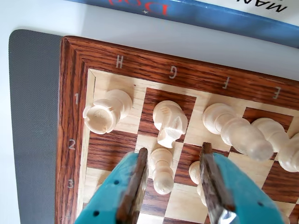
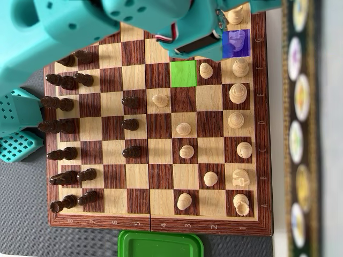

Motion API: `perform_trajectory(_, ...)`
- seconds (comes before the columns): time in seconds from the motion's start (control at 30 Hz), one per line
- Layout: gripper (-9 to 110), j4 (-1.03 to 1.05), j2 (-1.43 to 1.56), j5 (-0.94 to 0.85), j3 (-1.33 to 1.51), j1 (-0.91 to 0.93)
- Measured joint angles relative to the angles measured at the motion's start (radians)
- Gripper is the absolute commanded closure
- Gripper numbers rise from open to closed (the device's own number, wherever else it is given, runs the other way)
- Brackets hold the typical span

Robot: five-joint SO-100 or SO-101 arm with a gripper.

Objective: Play chess

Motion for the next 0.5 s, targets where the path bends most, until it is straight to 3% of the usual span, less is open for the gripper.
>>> perform_trajectory(0.5,85,-0.002,-0.091,0.0,-0.104,0.009)
